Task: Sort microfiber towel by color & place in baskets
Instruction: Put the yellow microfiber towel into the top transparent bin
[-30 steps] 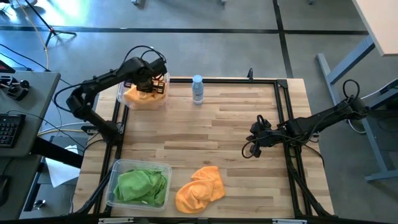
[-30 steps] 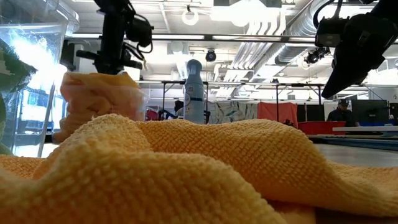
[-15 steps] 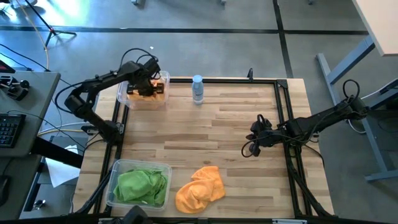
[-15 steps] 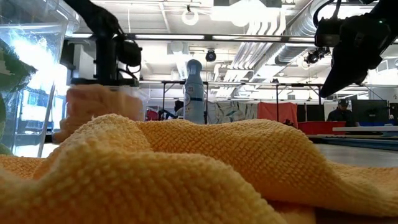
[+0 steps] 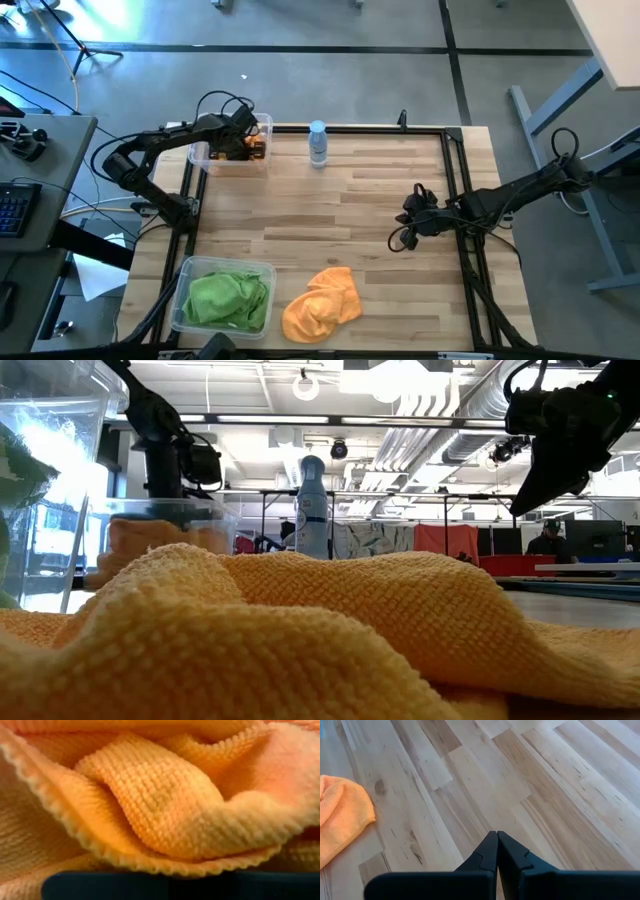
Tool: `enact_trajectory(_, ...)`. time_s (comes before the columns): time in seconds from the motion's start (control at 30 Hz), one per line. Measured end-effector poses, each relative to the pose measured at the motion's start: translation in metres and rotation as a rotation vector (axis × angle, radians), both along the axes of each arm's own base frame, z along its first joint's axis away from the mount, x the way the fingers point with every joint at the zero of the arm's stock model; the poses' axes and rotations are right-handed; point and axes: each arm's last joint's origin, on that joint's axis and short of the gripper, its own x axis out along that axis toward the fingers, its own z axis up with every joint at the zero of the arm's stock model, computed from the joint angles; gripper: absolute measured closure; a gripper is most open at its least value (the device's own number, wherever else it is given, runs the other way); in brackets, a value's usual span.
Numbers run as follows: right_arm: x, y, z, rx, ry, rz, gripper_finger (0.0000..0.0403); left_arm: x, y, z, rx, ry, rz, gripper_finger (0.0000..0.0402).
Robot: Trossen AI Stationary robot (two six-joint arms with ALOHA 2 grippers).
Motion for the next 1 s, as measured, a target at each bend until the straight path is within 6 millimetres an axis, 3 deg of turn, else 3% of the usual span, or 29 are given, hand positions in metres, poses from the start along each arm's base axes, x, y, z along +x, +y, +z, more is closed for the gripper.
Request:
enact_trajectory(0.3, 0.0, 0.0, 0.0, 0.027, -0.01, -0.034, 0.0403, 0.0, -0.001, -0.003, 0.002, -0.003, -0.001, 0.0393)
enact_trajectory(0.7, 0.0, 0.0, 0.0, 0.04, -0.015, -0.051, 0.0403, 0.0, -0.001, -0.003, -0.003, -0.025, -0.006, 0.0306)
enact_trajectory(0.83, 0.0, 0.0, 0.0, 0.041, -0.019, -0.06, 0.0403, -0.001, -0.006, 0.006, 0.004, -0.068, -0.006, 0.029)
enact_trajectory(1.0, 0.0, 0.0, 0.0, 0.037, -0.018, -0.057, 0.0403, -0.005, -0.018, 0.031, 0.05, -0.122, 0.014, 0.029)
